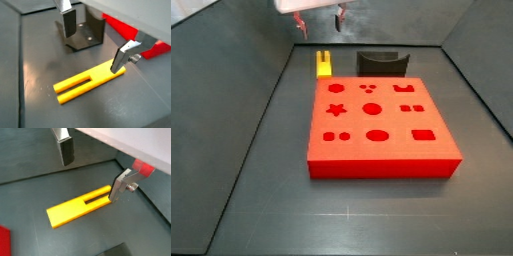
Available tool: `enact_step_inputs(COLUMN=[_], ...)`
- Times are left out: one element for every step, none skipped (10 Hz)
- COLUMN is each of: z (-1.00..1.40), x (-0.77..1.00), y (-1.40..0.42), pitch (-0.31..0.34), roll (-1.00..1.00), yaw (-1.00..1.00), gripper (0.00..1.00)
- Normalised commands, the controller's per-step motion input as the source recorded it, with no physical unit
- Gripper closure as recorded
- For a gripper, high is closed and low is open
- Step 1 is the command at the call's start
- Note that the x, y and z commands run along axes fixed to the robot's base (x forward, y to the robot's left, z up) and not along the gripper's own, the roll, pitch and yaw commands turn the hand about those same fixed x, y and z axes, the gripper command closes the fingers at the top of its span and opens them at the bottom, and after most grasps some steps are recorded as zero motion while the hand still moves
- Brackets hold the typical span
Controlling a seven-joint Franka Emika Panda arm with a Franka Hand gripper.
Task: Pick up the square-circle object. Move up. Rotate the square-circle object. Place the square-circle object on the fixture. Regrasp the square-circle object. Move to above the board. Insert the square-circle object.
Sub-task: Rotate the square-circle object.
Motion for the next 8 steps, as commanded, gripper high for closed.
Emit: enact_step_inputs(z=[-0.06, -0.05, -0.04, -0.04, -0.03, -0.03, -0.03, -0.03], x=[0.03, 0.03, 0.04, 0.04, 0.04, 0.03, 0.03, 0.03], y=[0.00, 0.00, 0.00, 0.00, 0.00, 0.00, 0.00, 0.00], pitch=[-0.003, -0.003, -0.004, -0.004, -0.005, -0.005, -0.005, -0.005], roll=[0.00, 0.00, 0.00, 0.00, 0.00, 0.00, 0.00, 0.00], yaw=[1.00, 1.00, 1.00, 1.00, 1.00, 1.00, 1.00, 1.00], gripper=[0.00, 0.00, 0.00, 0.00, 0.00, 0.00, 0.00, 0.00])
